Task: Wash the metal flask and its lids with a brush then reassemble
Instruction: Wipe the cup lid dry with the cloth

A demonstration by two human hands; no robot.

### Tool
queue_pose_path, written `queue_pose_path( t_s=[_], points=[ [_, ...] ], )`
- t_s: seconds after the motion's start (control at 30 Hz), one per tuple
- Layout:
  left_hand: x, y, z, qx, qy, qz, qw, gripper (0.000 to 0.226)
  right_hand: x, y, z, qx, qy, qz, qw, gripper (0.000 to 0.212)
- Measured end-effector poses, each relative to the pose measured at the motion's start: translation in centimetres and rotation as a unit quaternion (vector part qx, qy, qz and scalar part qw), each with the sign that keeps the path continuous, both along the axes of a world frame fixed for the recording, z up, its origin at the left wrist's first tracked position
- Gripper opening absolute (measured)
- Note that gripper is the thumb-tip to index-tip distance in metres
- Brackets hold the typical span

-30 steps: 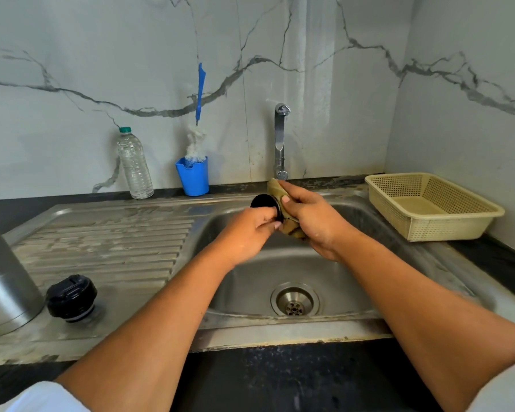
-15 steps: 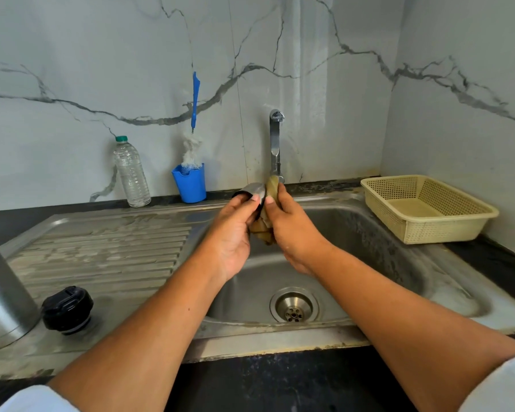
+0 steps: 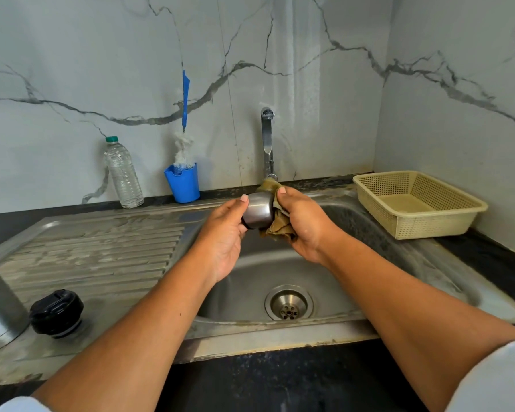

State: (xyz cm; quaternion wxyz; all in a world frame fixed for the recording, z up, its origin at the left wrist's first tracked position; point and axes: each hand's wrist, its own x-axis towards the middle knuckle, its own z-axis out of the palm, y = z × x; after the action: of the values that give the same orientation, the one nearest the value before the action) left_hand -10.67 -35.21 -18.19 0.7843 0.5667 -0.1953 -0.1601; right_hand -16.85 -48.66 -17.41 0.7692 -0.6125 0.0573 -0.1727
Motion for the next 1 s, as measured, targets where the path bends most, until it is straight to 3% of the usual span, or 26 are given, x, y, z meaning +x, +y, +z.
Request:
queue_pose_path(
  t_s=[0.13, 0.27, 0.4, 0.47, 0.63, 0.87, 1.0],
  points=[
    [-0.1, 0.2, -0.3, -0.001, 0.023, 0.0, 1.0, 0.017, 0.1, 0.0, 0.0, -0.101, -0.016, -0.018, 0.995, 0.03],
    [0.6, 0.3, 0.0, -0.042, 0.072, 0.031, 0.996, 0.027, 0.2, 0.8, -0.2, -0.225, -0.036, -0.004, 0.974, 0.047],
    [1.0, 0.6, 0.0, -0.054, 0.085, 0.061, 0.993, 0.021, 0.6, 2.5, -0.9, -0.431, -0.034, 0.001, 0.902, 0.06],
    [1.0, 0.8, 0.1, -0.04, 0.071, 0.066, 0.994, 0.021, 0.8, 3.0, -1.1, -0.46, -0.023, 0.006, 0.888, 0.059],
    [0.3, 0.3, 0.2, 0.048, -0.007, 0.028, 0.998, 0.025, 0.4, 2.1, 0.6, -0.427, -0.024, -0.057, 0.902, 0.044],
    [-0.4, 0.3, 0.2, 0.077, -0.089, -0.01, 0.993, 0.021, -0.3, 0.2, 1.4, -0.146, 0.039, -0.045, 0.987, 0.035],
    [-0.4, 0.3, 0.0, 0.076, -0.102, -0.007, 0.992, 0.02, -0.3, -0.3, 1.3, 0.015, 0.049, -0.003, 0.999, 0.037]
  ],
)
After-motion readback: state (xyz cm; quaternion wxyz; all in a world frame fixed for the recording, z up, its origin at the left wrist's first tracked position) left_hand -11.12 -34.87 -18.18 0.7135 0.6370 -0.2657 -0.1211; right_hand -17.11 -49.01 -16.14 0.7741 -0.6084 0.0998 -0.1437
